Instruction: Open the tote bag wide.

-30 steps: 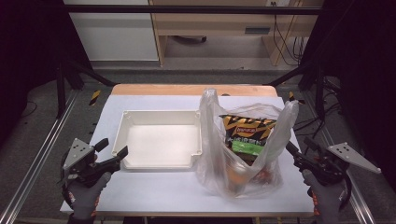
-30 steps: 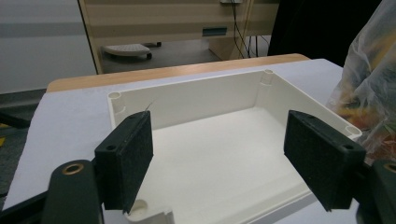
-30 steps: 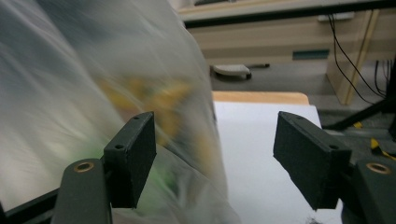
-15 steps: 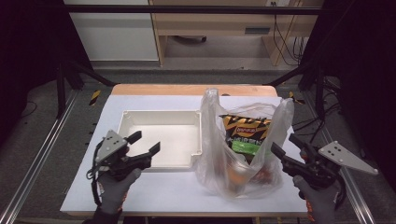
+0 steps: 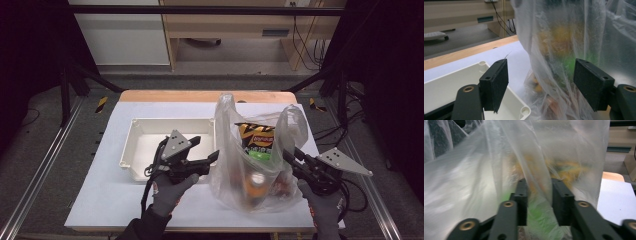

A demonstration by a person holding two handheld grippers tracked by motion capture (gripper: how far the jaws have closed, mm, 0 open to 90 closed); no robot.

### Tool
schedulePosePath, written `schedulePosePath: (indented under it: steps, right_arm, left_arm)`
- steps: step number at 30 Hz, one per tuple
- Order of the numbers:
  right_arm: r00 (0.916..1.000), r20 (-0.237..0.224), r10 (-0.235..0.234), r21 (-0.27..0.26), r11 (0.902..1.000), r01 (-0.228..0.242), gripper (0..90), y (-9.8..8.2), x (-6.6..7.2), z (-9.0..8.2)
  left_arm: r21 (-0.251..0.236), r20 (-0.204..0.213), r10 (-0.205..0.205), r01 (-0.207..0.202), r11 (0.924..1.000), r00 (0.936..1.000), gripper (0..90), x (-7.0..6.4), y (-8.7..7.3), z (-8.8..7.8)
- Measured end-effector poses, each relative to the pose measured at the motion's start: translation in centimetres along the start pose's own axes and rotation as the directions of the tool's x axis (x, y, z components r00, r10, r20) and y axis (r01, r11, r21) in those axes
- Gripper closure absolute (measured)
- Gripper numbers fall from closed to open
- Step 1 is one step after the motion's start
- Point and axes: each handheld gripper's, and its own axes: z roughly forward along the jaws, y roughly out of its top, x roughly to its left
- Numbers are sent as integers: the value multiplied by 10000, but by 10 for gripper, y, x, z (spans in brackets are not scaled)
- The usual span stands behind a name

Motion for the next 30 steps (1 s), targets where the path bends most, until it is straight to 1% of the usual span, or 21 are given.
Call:
schedulePosePath:
  steps: [1, 3, 4, 5, 6, 7, 8, 10, 11, 12, 15, 16, 17, 18, 19, 21, 22, 23, 26, 29, 30]
  right_arm:
    - [10000, 0, 0, 0, 10000, 0, 713, 0, 0, 0]
    - [10000, -75, 7, 45, 10000, -7, 765, -1, 0, 1]
    - [9999, -156, 8, 59, 10000, -7, 806, -2, 0, 2]
    - [9999, -156, 8, 59, 10000, -7, 806, -2, 0, 2]
    - [9996, -279, -23, 96, 10000, 26, 839, -2, 1, 2]
    - [9996, -279, -23, 96, 10000, 26, 839, -2, 1, 2]
    - [9994, -341, 5, 118, 9999, -1, 851, -2, 1, 2]
    - [9990, -451, -13, 128, 9999, 19, 873, -3, 2, 1]
    - [9983, -576, -52, 160, 9999, 62, 889, -3, 2, 0]
    - [9981, -617, -74, 173, 9998, 85, 893, -4, 2, 0]
    - [9978, -659, -124, 240, 9996, 140, 897, -5, 3, -3]
    - [9972, -735, -122, 230, 9996, 139, 899, -7, 2, -6]
    - [9971, -748, -126, 255, 9996, 146, 899, -8, 2, -8]
    - [9970, -779, -17, 253, 9997, 37, 899, -9, 1, -10]
    - [9967, -808, 42, 258, 9997, -21, 900, -10, 1, -12]
    - [9963, -852, 113, 322, 9994, -86, 900, -14, -1, -17]
    - [9963, -848, 134, 356, 9993, -104, 900, -17, -2, -20]
    - [9960, -874, 194, 459, 9988, -154, 900, -20, -3, -23]
    - [9950, -934, 353, 567, 9979, -301, 900, -27, -4, -29]
    - [9945, -899, 547, 938, 9945, -462, 899, -46, -5, -36]
    - [9941, -876, 634, 997, 9935, -546, 899, -51, -6, -37]
  left_arm:
    - [0, 0, 0, 0, 10000, 10000, 282, 0, 0, 0]
    - [203, 152, 22, -25, 9998, 9999, 290, -3, 0, 11]
    - [366, 270, 50, -60, 9993, 9996, 329, -3, -1, 20]
    - [366, 270, 50, -60, 9993, 9996, 358, -3, -1, 20]
    - [454, 380, 26, -44, 9990, 9993, 413, -3, -2, 24]
    - [538, 456, -10, -14, 9986, 9990, 413, -3, -2, 28]
    - [645, 540, -57, 22, 9979, 9985, 445, -3, -3, 32]
    - [774, 911, -121, 50, 9970, 9958, 554, -3, -5, 35]
    - [794, 1129, -133, 43, 9968, 9935, 701, -4, -6, 36]
    - [889, 1377, -61, -62, 9960, 9905, 751, -6, -7, 36]
    - [1007, 1482, 104, -255, 9946, 9889, 878, -7, -9, 34]
    - [1078, 1607, 177, -354, 9935, 9868, 891, -7, -11, 29]
    - [1078, 1607, 177, -354, 9935, 9868, 894, -7, -11, 29]
    - [1122, 1740, 199, -399, 9929, 9845, 896, -7, -15, 23]
    - [1122, 1740, 199, -399, 9929, 9845, 897, -7, -15, 23]
    - [1180, 1864, 194, -420, 9921, 9823, 898, -8, -21, 16]
    - [1279, 1946, 336, -593, 9900, 9803, 897, -12, -29, 9]
    - [1279, 1946, 336, -593, 9900, 9803, 897, -12, -29, 9]
    - [1553, 2044, 553, -882, 9839, 9773, 898, -19, -46, 2]
    - [1906, 2127, 723, -1139, 9750, 9744, 898, -26, -65, 2]
    - [1906, 2127, 723, -1139, 9750, 9744, 897, -26, -65, 2]
